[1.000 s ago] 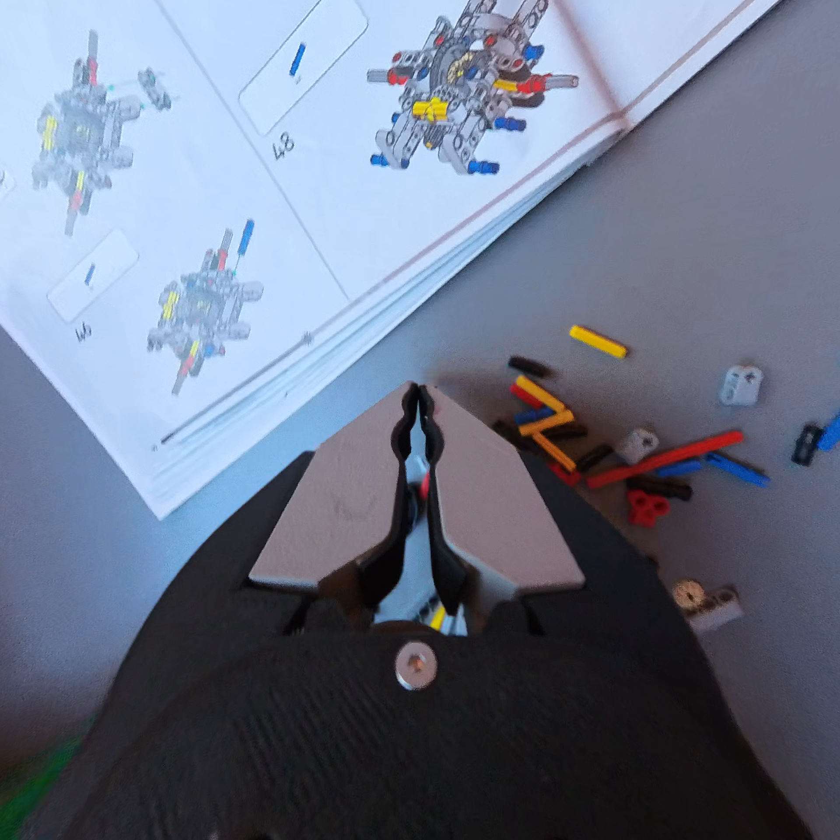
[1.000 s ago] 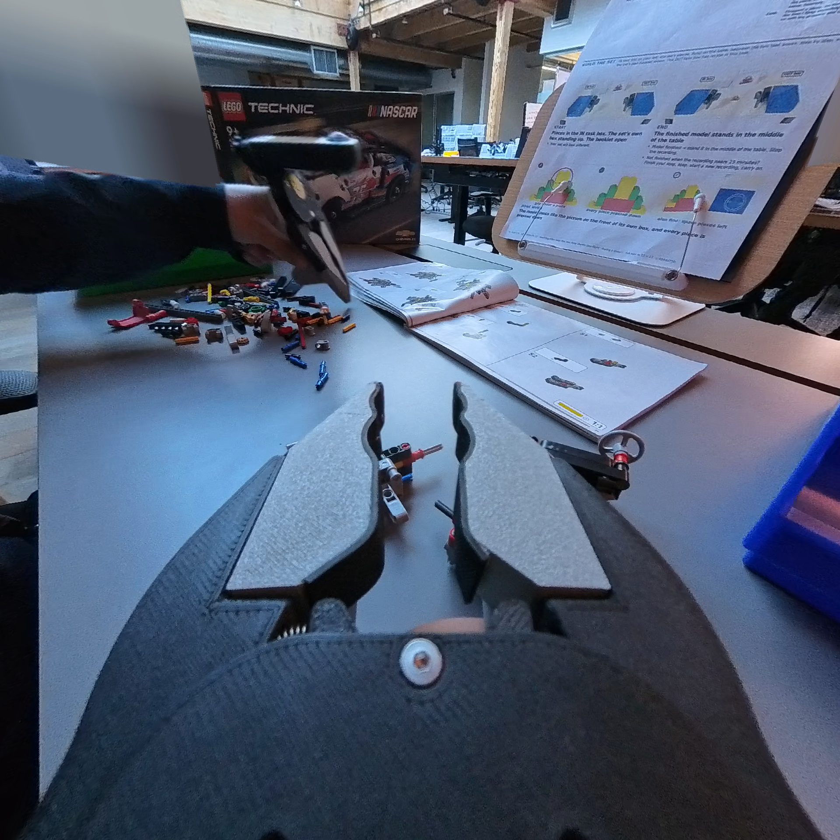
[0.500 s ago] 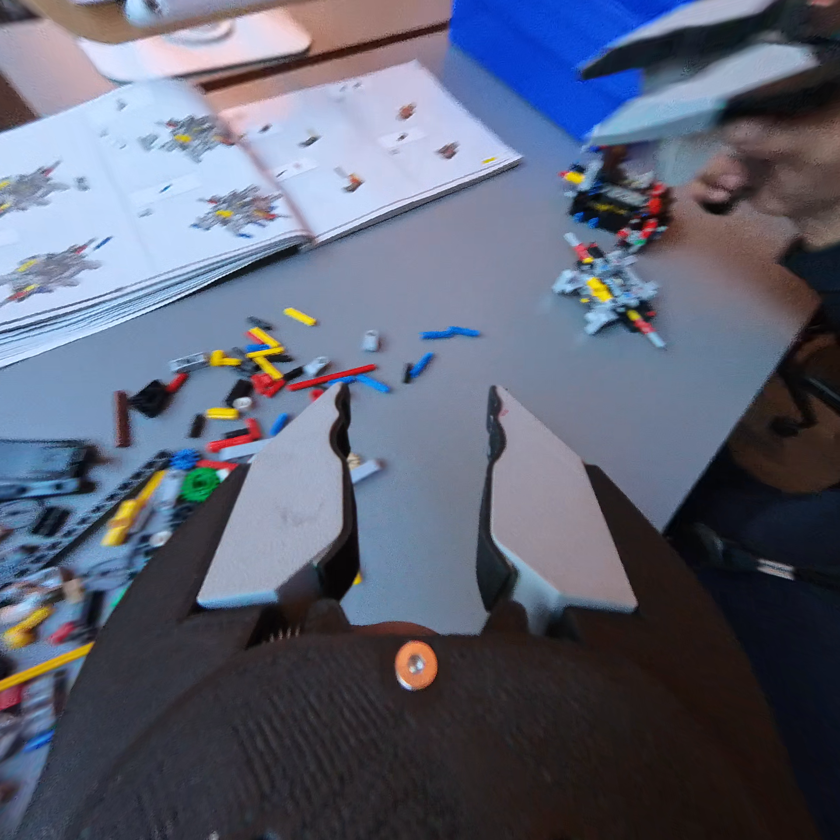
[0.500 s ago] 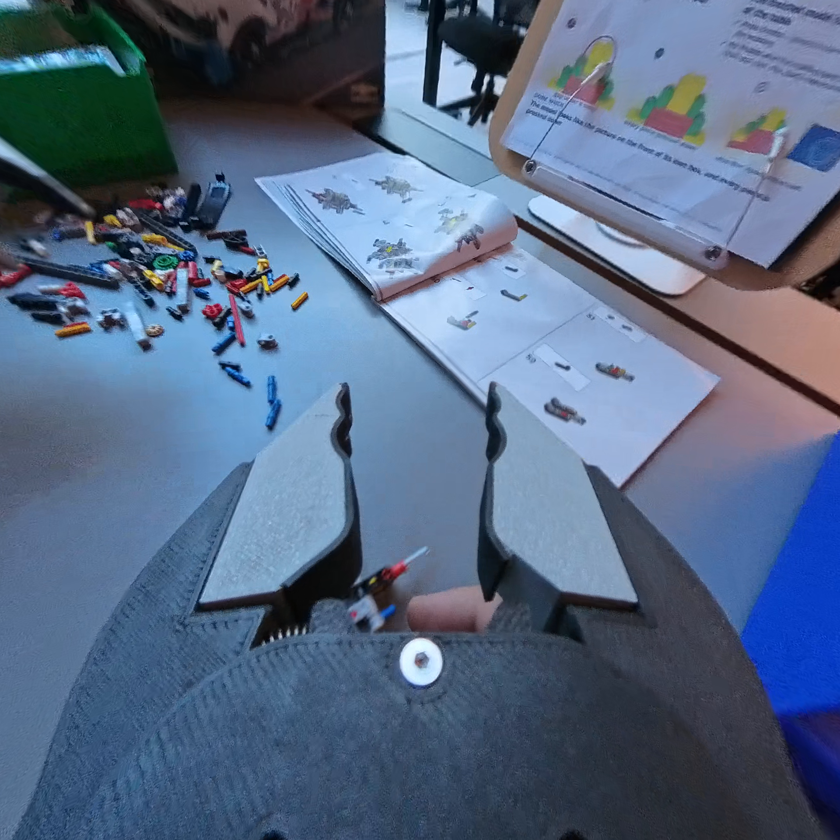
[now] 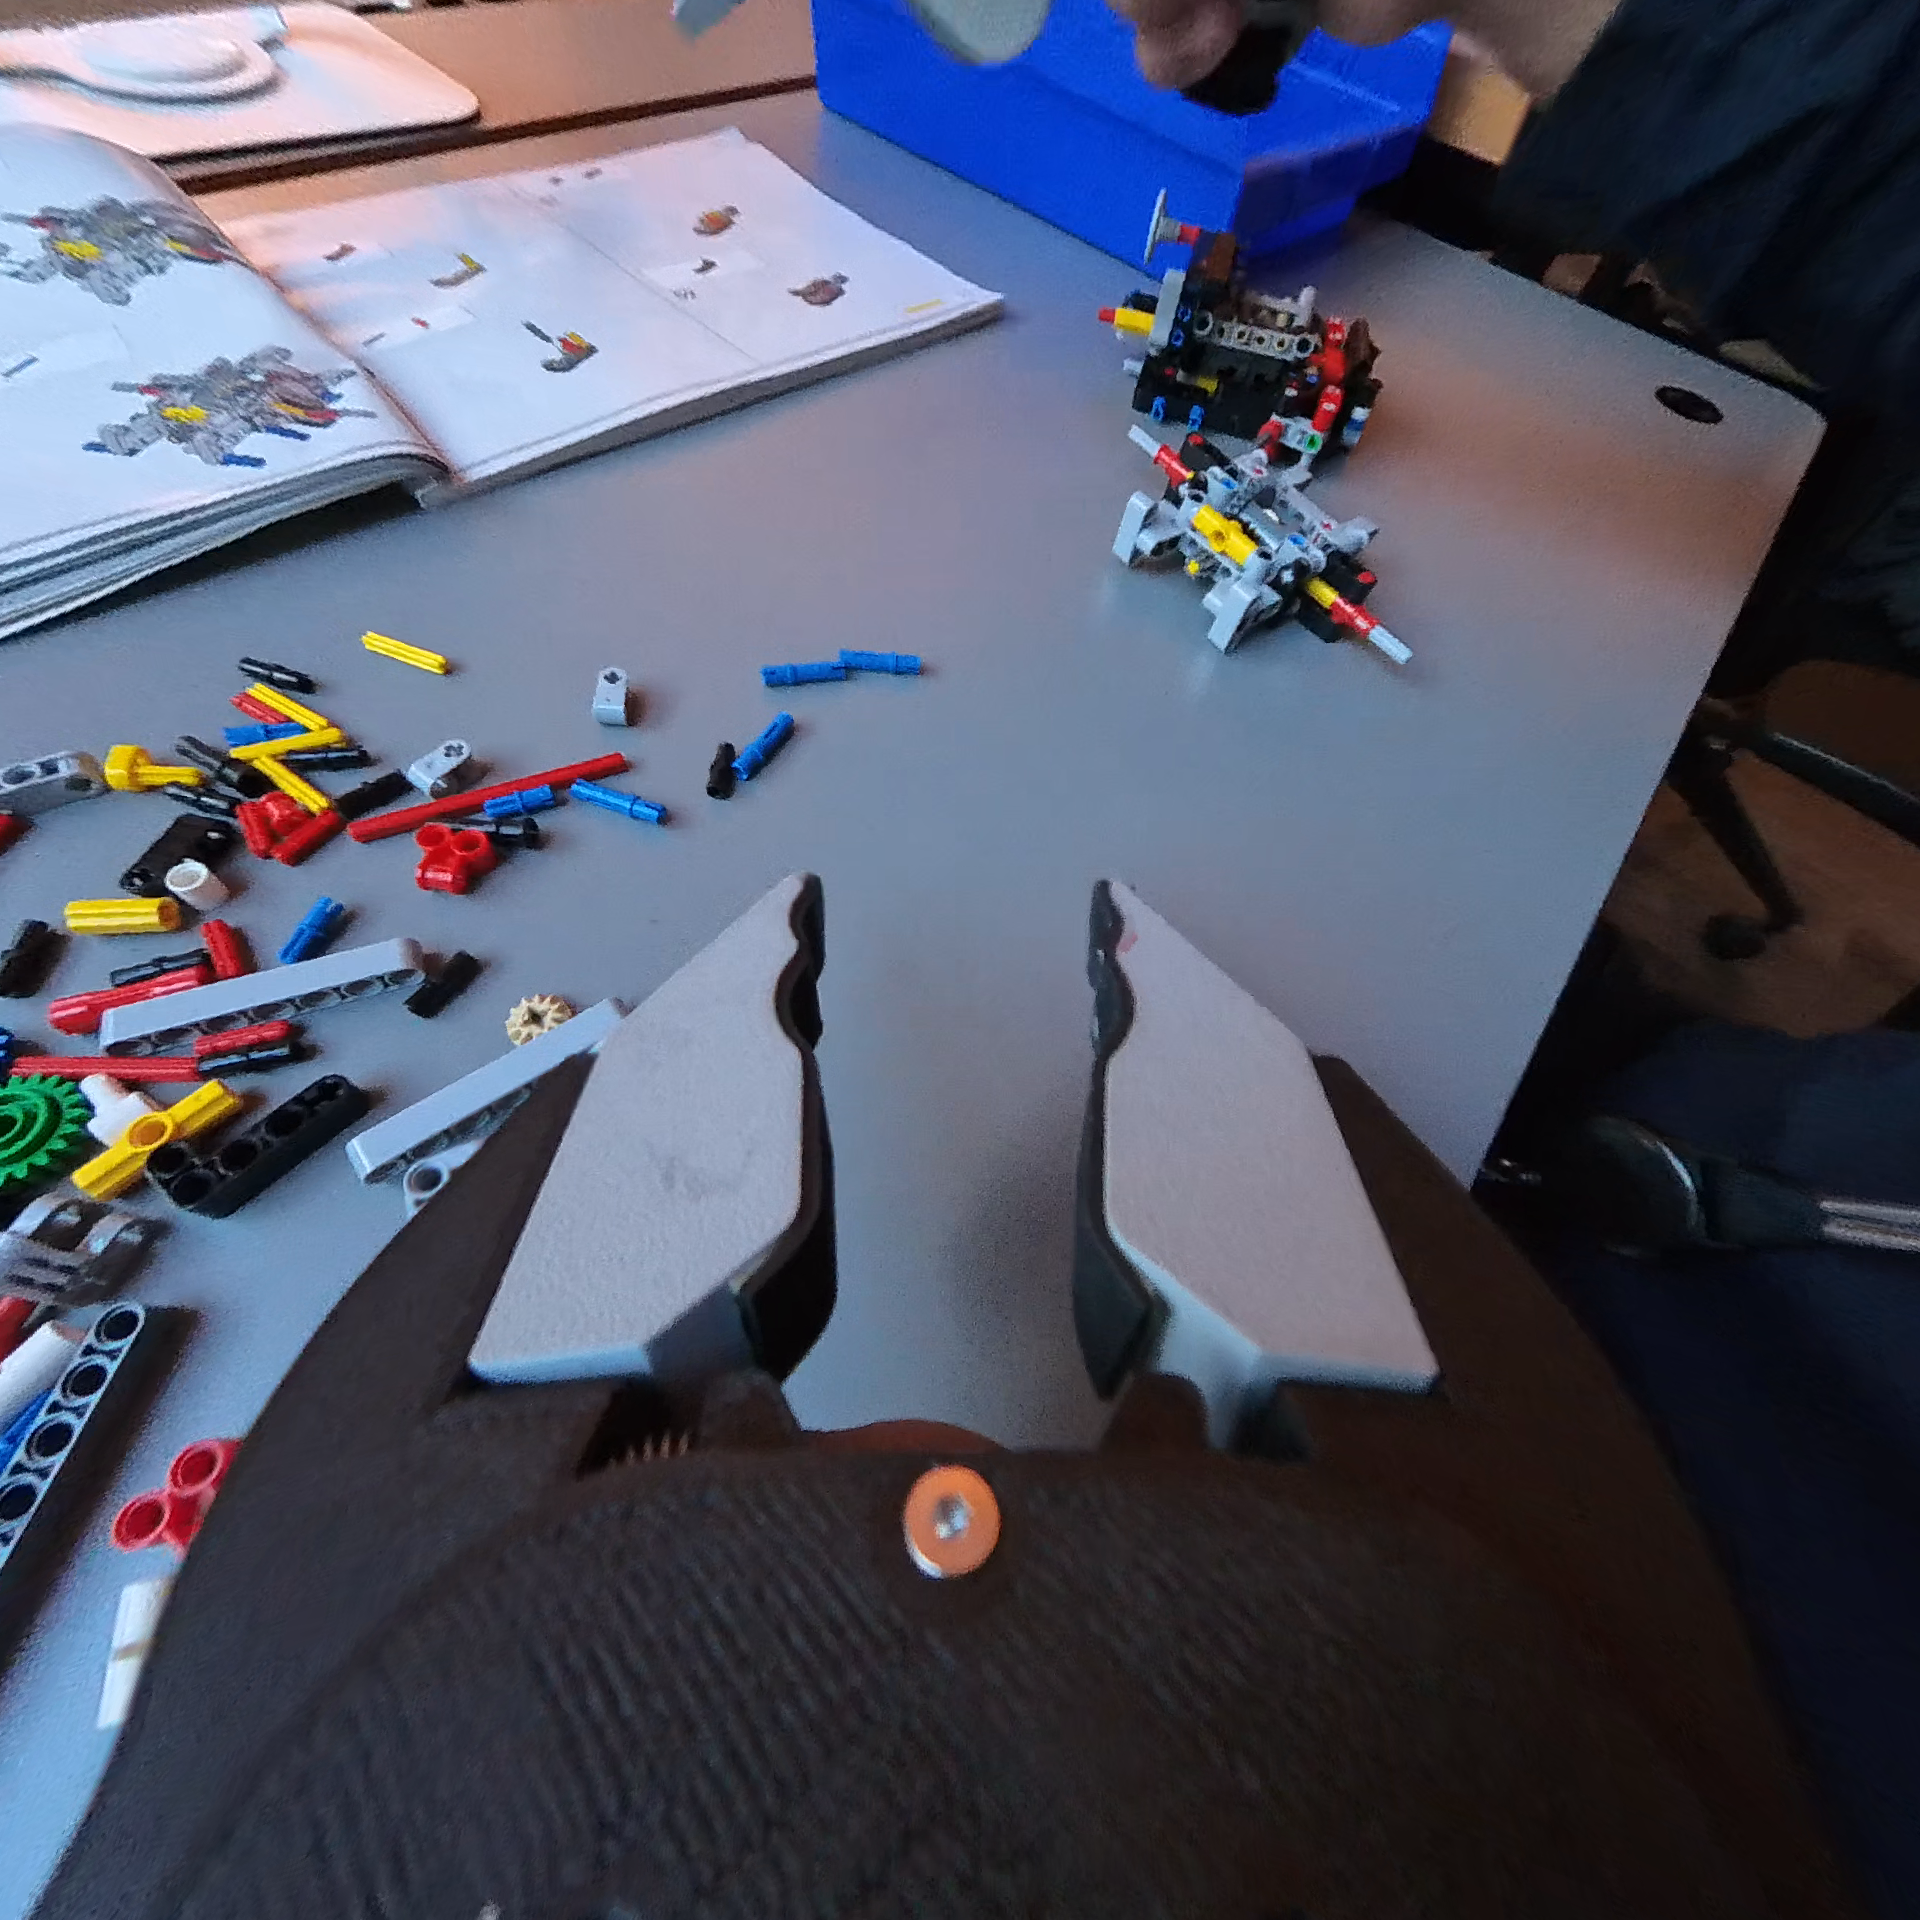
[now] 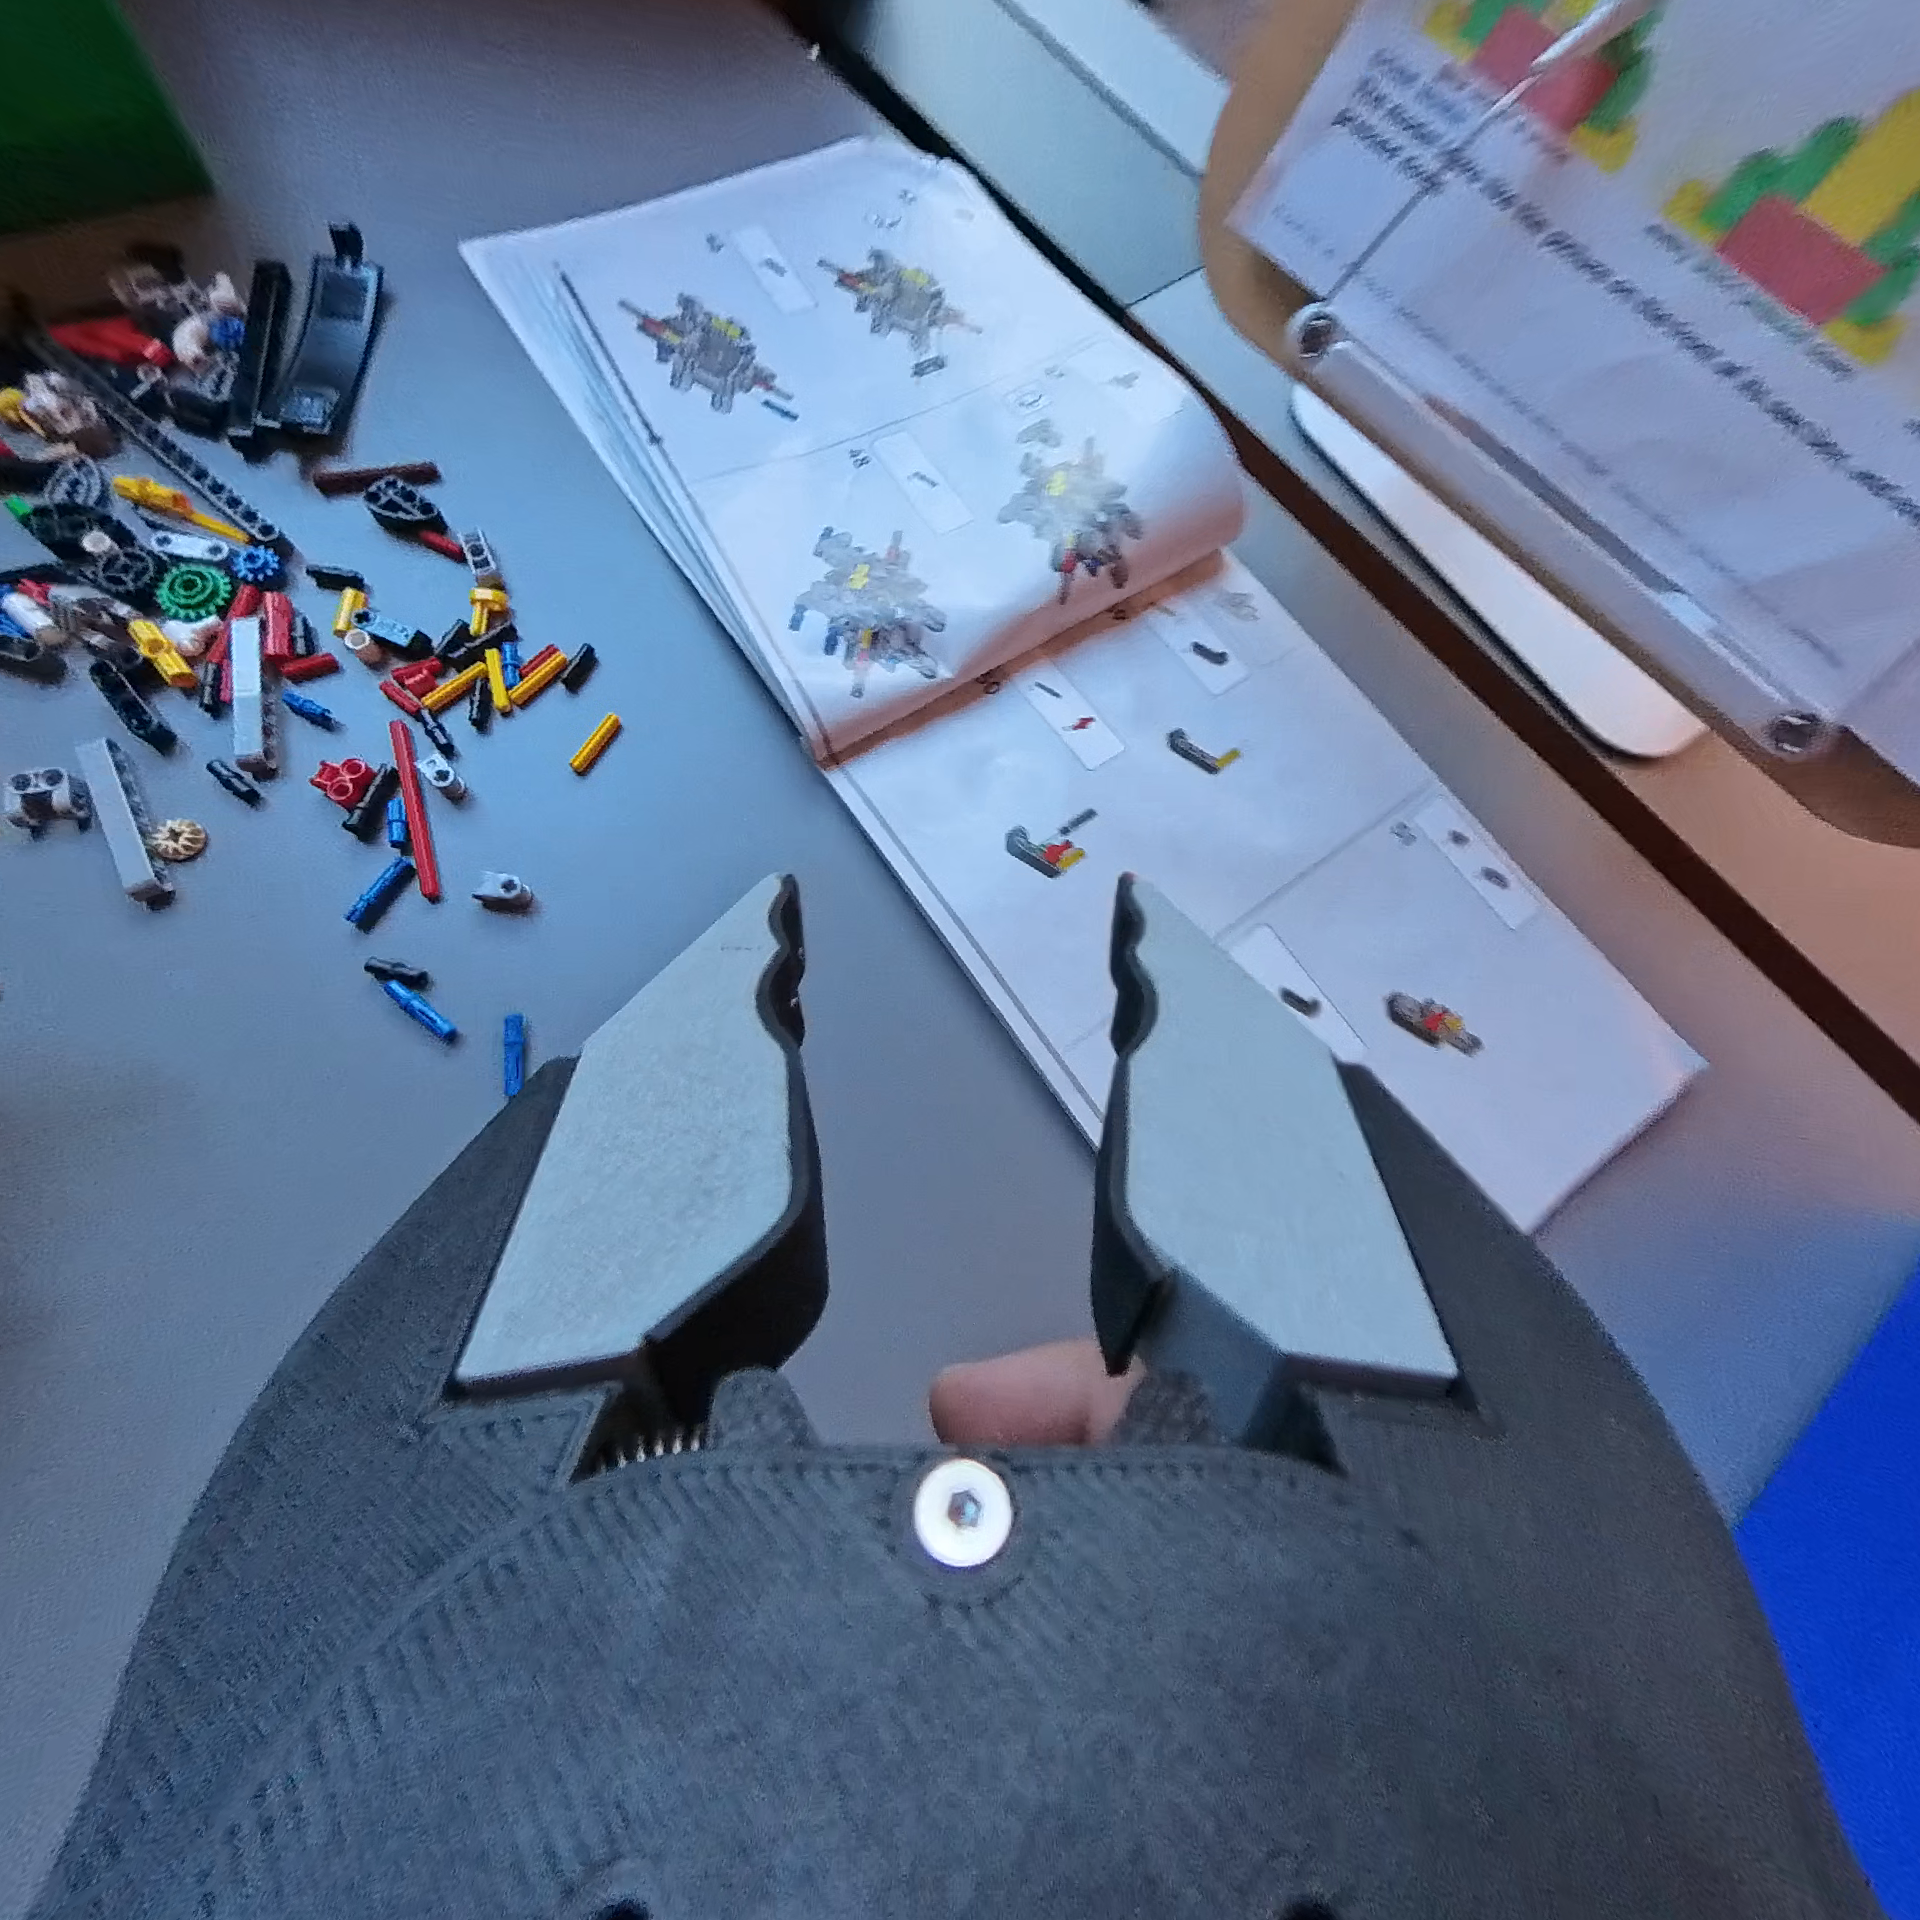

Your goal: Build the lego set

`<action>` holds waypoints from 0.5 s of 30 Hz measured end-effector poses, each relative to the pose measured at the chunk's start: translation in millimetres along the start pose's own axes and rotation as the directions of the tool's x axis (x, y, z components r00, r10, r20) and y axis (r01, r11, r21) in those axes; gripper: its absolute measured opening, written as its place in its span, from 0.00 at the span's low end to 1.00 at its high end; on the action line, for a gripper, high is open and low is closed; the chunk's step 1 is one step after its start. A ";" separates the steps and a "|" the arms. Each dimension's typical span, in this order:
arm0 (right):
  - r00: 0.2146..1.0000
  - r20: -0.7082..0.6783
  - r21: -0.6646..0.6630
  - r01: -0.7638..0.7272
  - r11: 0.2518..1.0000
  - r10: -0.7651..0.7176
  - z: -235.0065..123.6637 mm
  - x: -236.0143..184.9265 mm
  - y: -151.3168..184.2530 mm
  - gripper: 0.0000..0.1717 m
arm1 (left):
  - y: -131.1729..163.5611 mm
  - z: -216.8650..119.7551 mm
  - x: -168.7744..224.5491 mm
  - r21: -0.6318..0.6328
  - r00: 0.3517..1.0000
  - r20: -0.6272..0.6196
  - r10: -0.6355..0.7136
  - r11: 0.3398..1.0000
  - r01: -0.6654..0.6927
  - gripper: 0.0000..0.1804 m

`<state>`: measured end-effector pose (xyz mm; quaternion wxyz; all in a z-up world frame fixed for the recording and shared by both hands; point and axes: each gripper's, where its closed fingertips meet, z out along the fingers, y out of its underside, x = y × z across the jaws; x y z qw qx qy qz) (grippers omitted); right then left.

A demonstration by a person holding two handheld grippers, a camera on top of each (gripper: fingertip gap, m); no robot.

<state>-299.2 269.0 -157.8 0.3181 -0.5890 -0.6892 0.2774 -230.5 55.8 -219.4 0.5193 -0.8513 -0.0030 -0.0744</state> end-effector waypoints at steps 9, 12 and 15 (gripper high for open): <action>0.986 0.067 -0.218 0.166 0.962 -0.155 110.6 -32.2 -9.9 0.39 | -6.2 -4.4 -2.3 0.051 0.998 -0.032 -0.047 0.998 0.048 0.25; 0.978 0.043 -0.276 0.209 0.938 -0.205 138.9 -37.7 -10.2 0.44 | -8.3 -7.4 -6.4 0.072 0.997 -0.035 -0.072 0.995 0.074 0.24; 0.961 -0.003 -0.309 0.261 0.915 -0.275 158.8 -36.9 -14.5 0.45 | -8.9 -10.1 -10.4 0.082 0.996 -0.033 -0.084 0.993 0.087 0.23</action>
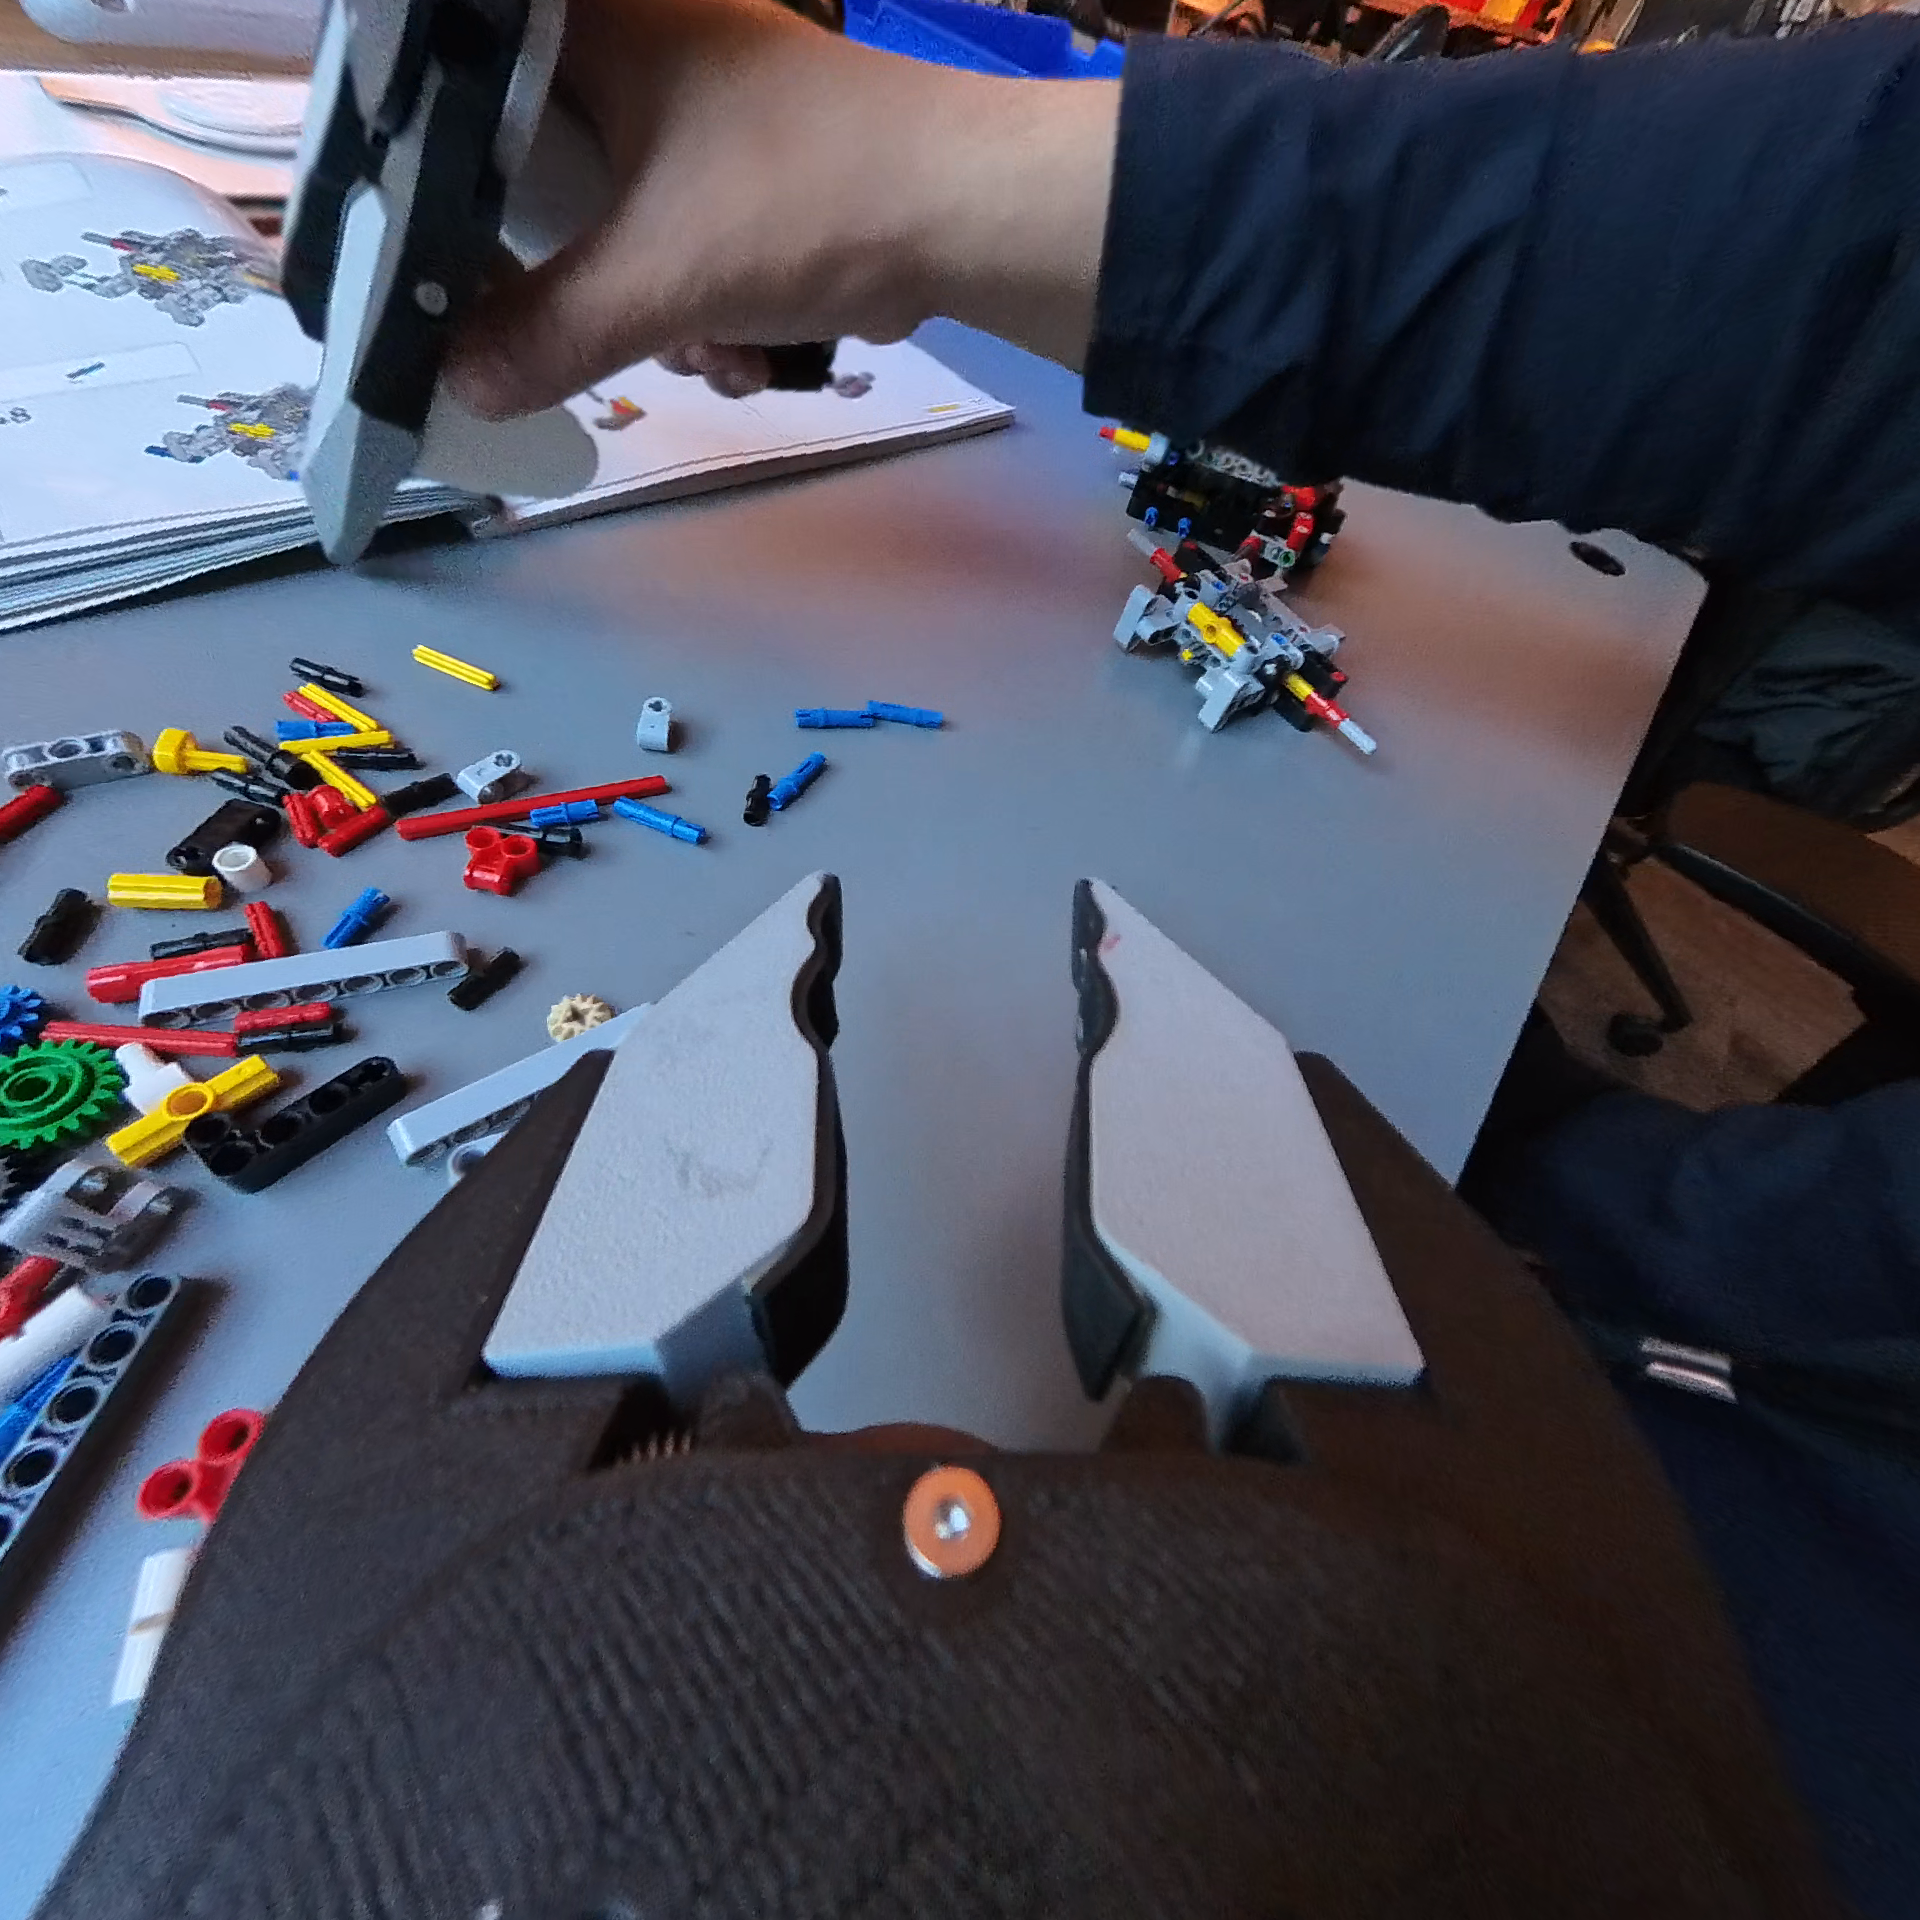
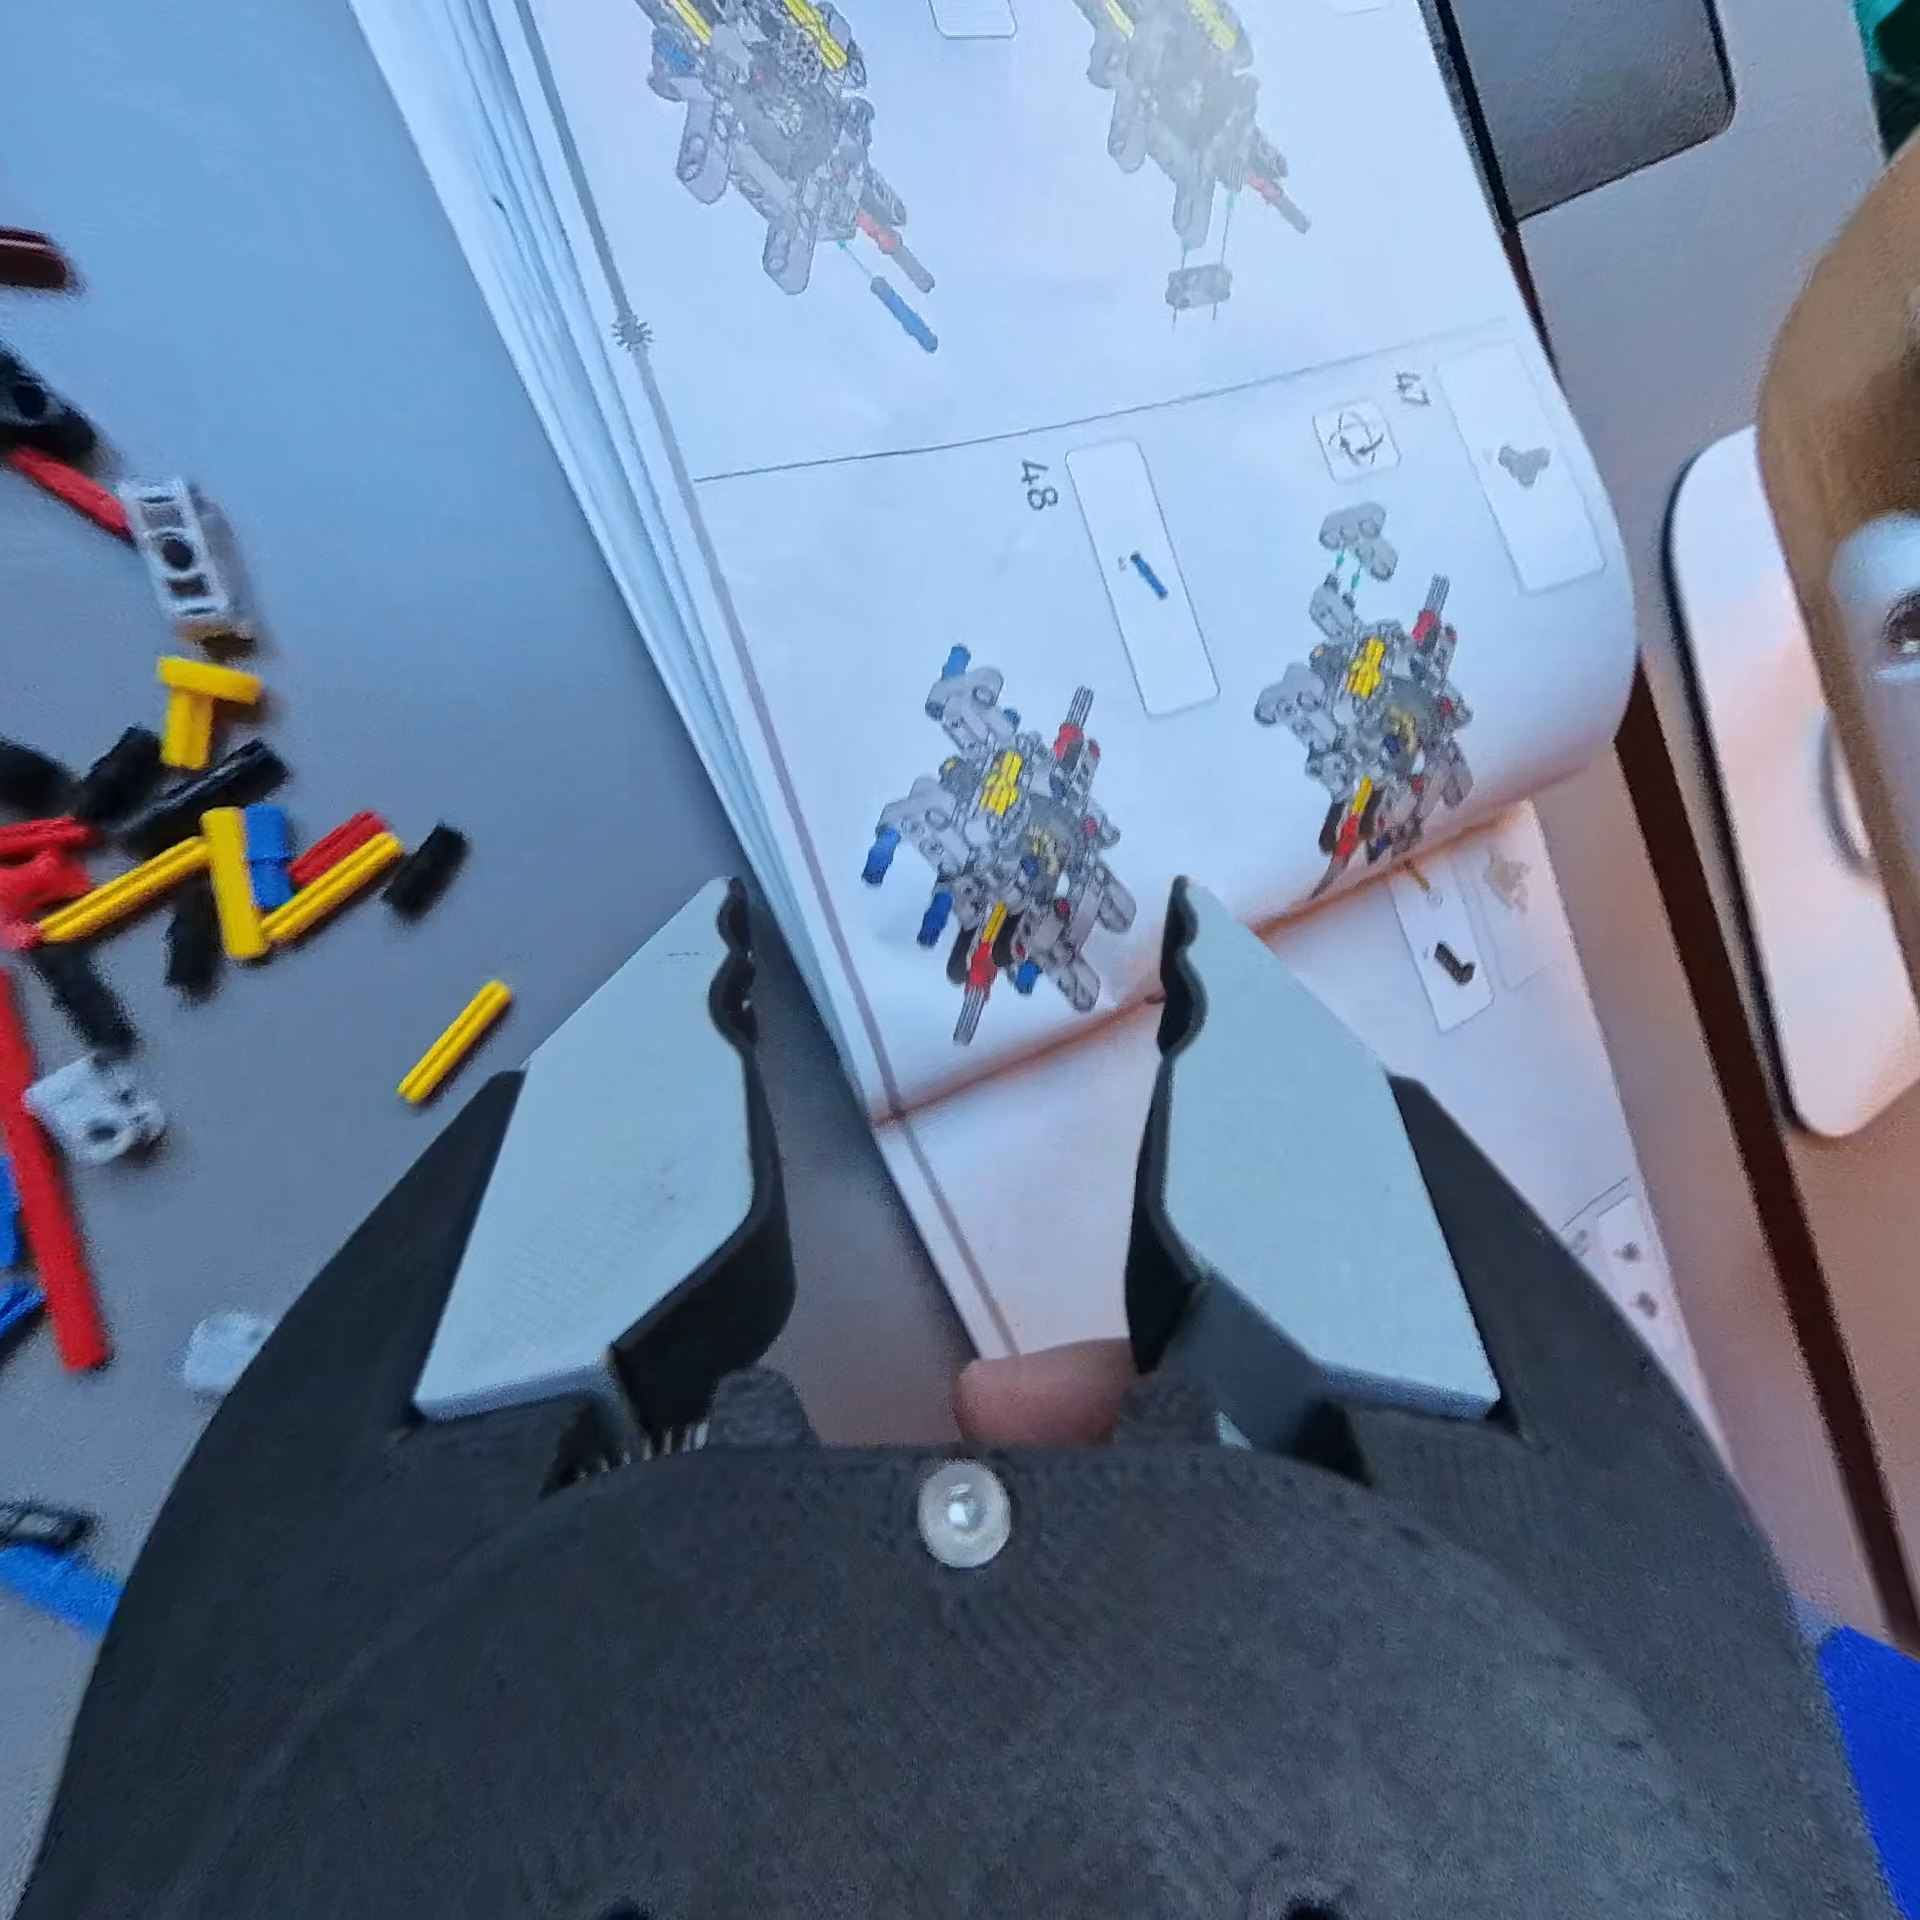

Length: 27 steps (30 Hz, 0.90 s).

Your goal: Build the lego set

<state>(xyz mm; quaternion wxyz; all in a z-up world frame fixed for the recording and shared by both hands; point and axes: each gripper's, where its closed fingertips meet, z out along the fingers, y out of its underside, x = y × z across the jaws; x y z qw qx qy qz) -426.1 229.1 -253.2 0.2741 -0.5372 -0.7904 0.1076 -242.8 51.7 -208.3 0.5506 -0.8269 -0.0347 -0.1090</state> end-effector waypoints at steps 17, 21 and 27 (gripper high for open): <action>0.982 0.082 -0.095 0.179 0.979 -0.171 -38.0 -1.5 78.2 0.01 | -4.1 -10.1 -11.0 0.041 0.996 -0.027 -0.082 0.996 0.083 0.23; 0.982 0.077 -0.100 0.182 0.978 -0.174 -46.6 -5.0 105.9 0.02 | -3.6 -9.5 -11.1 0.037 0.996 -0.029 -0.087 0.995 0.088 0.23; 0.991 0.102 -0.067 0.098 0.993 -0.091 -67.4 -17.7 117.3 0.13 | -6.8 -12.7 -12.8 0.065 0.994 -0.034 -0.104 0.992 0.106 0.23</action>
